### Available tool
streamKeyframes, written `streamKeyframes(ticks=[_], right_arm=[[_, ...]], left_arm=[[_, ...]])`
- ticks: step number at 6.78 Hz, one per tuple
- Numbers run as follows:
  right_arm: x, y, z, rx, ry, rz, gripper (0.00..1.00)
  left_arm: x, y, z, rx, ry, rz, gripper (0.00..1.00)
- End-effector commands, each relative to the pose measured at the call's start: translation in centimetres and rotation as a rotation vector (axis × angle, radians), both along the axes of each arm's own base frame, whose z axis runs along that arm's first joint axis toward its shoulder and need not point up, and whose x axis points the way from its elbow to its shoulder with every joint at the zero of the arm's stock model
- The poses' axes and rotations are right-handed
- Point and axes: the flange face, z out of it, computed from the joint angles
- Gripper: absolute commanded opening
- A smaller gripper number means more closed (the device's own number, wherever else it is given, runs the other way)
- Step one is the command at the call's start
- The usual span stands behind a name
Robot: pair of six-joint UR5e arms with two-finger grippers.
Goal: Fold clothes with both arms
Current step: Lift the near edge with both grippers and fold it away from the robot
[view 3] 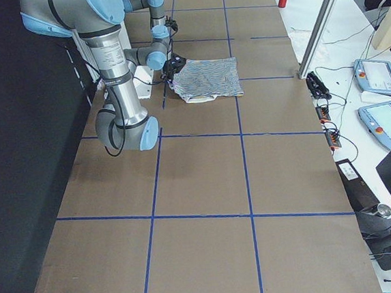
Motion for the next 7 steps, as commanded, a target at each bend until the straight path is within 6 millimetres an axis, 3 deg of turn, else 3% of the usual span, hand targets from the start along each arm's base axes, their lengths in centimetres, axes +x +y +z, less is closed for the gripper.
streamKeyframes(ticks=[1,2,4,5,6,7], right_arm=[[2.8,-5.6,-0.5,0.071,0.003,0.04,0.0],[2.8,-8.3,-0.2,0.068,0.022,0.065,0.0],[0.6,-13.5,-1.1,0.116,0.017,0.088,0.0],[0.1,-15.7,-0.9,0.154,-0.028,0.108,0.0],[-1.2,-17.9,-0.4,0.163,-0.008,0.114,0.0],[-2.0,-18.7,0.1,0.159,0.006,0.114,0.0]], left_arm=[[-0.4,-4.4,-1.9,0.012,0.018,-0.076,0.0],[-2.0,-8.1,-2.4,0.066,0.017,-0.108,0.0],[-4.2,-15.8,-3.4,0.053,0.017,-0.204,0.0],[-4.8,-17.9,-2.7,0.068,-0.004,-0.222,0.0],[-4.4,-18.1,-2.1,0.075,-0.019,-0.213,0.0],[-4.1,-18.3,-2.0,0.074,-0.017,-0.214,0.0]])
